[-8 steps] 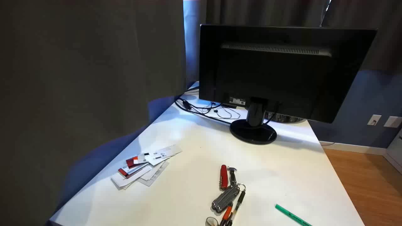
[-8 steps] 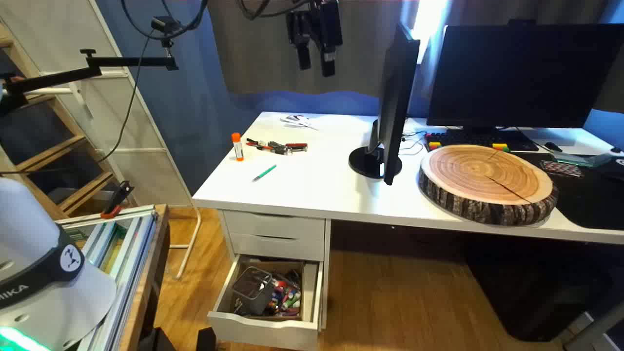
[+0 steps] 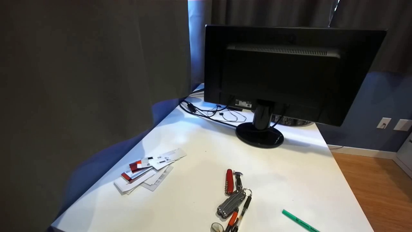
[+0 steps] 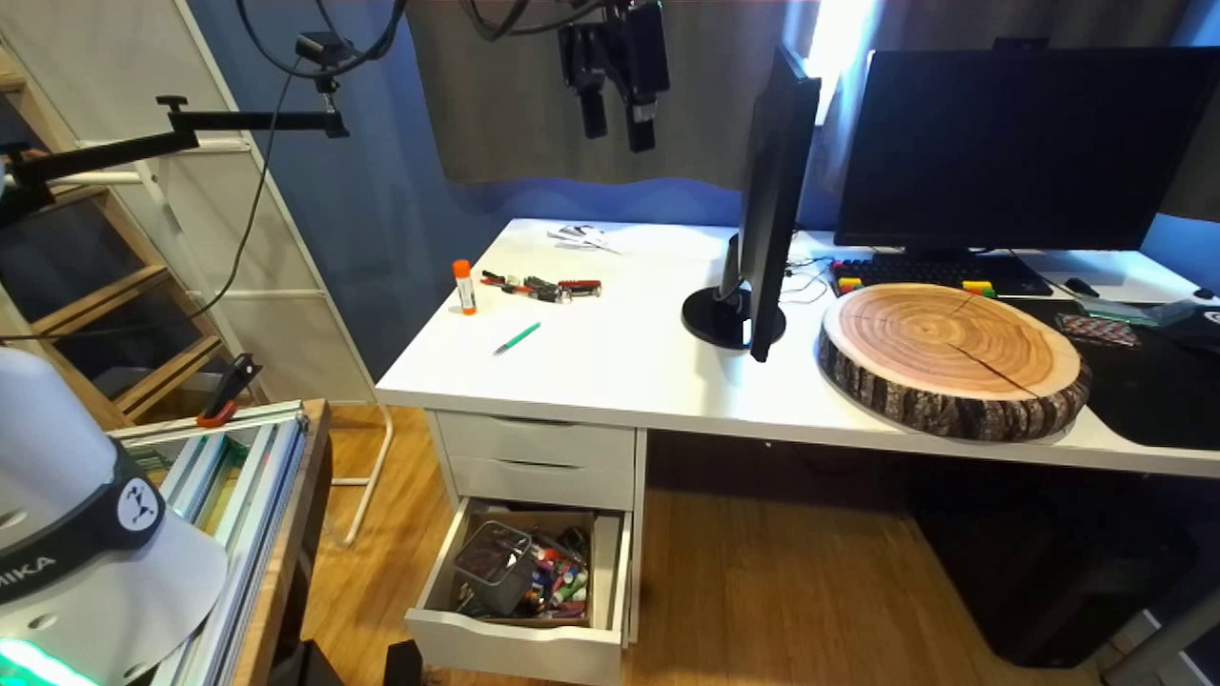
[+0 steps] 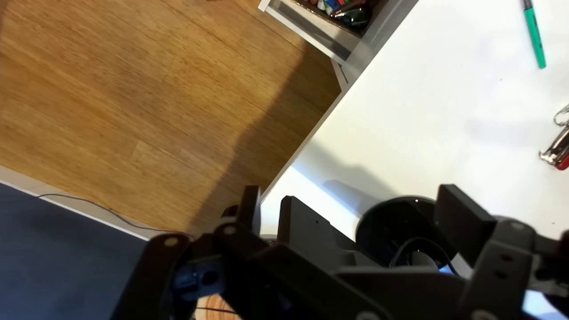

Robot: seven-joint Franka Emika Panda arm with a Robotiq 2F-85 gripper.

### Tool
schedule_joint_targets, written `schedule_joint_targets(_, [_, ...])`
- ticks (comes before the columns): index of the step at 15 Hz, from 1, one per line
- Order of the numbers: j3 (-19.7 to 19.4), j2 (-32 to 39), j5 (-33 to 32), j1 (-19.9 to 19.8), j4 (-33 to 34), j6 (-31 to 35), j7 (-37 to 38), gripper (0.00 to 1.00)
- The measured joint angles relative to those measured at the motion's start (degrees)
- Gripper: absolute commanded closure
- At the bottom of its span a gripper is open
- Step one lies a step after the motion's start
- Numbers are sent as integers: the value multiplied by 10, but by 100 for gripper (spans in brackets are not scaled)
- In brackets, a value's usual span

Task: Move the pen holder from the drawer to the top of the desk then put the green pen in it

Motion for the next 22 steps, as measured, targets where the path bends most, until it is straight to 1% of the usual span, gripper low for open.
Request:
schedule_joint_targets(3, [-8, 35, 3, 11, -11, -2, -50, 0])
schedule_joint_targets(8, [-12, 153, 0, 26, -46, 28, -152, 0])
schedule_joint_targets(10, [-12, 205, -2, 31, -63, 61, -190, 0])
schedule_joint_targets(13, [-10, 283, -2, 36, -84, 133, -230, 0])
schedule_joint_targets(15, [-10, 330, -3, 36, -91, 170, -250, 0])
schedule_joint_targets(17, [-11, 368, -3, 34, -92, 203, -254, 0])
schedule_joint_targets(19, [-12, 385, -3, 33, -90, 214, -255, 0])
schedule_joint_targets(22, [-12, 385, -3, 33, -88, 215, -256, 0])
